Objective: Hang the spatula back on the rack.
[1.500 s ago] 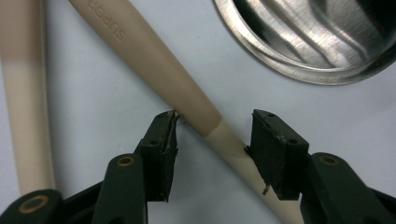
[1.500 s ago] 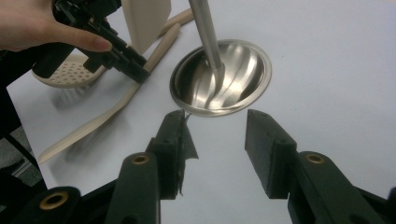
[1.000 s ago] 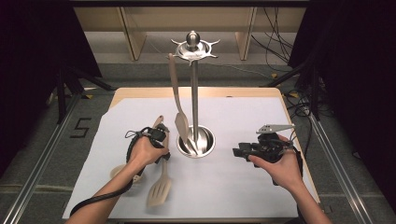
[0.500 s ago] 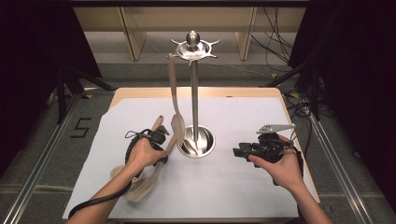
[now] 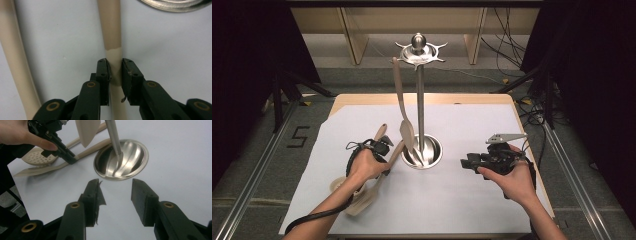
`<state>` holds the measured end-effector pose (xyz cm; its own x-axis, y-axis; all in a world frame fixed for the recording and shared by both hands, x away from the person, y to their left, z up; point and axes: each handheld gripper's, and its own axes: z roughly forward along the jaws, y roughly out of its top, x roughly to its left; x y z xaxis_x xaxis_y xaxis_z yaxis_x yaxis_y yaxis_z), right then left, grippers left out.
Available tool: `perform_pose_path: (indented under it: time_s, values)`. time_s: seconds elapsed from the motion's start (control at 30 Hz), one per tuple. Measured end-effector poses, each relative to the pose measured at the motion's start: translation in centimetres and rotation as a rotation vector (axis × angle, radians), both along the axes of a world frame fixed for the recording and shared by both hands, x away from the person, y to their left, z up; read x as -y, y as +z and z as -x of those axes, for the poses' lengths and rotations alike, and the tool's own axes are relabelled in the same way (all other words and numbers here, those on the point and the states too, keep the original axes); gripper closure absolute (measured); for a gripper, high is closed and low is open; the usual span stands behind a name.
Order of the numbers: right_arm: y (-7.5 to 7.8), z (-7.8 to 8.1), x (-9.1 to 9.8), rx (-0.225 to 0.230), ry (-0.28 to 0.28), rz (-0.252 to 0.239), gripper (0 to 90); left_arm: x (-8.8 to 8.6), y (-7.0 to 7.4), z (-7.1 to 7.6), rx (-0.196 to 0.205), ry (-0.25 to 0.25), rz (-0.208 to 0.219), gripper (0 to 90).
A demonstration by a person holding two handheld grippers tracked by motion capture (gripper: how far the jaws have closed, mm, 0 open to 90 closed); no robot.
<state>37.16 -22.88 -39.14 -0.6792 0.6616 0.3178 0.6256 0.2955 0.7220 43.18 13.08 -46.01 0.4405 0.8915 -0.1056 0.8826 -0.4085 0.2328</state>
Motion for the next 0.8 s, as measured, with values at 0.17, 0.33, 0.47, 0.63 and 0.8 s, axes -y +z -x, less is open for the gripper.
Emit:
perform_pose_path:
  time_s: [0.17,0.33,0.47,0.63,0.8]
  values:
    - [0.1,0.0,0.1,0.008,-0.014,0.001,59.1,-1.3,-0.1,0.0,0.033,0.006,0.065,77.1]
    - [0.1,0.0,0.2,0.015,-0.014,-0.007,59.4,-2.7,1.0,0.3,0.082,0.056,0.149,77.1]
    - [0.2,-0.1,0.2,0.048,-0.001,0.009,59.7,-4.0,2.2,0.9,0.163,0.078,0.225,77.1]
    - [0.2,0.2,-0.3,0.021,-0.016,-0.007,59.8,-5.3,3.1,2.1,0.23,0.102,0.294,77.1]
    - [0.4,0.3,-0.6,0.047,-0.004,-0.009,60.2,-5.9,4.1,3.3,0.316,0.109,0.349,77.1]
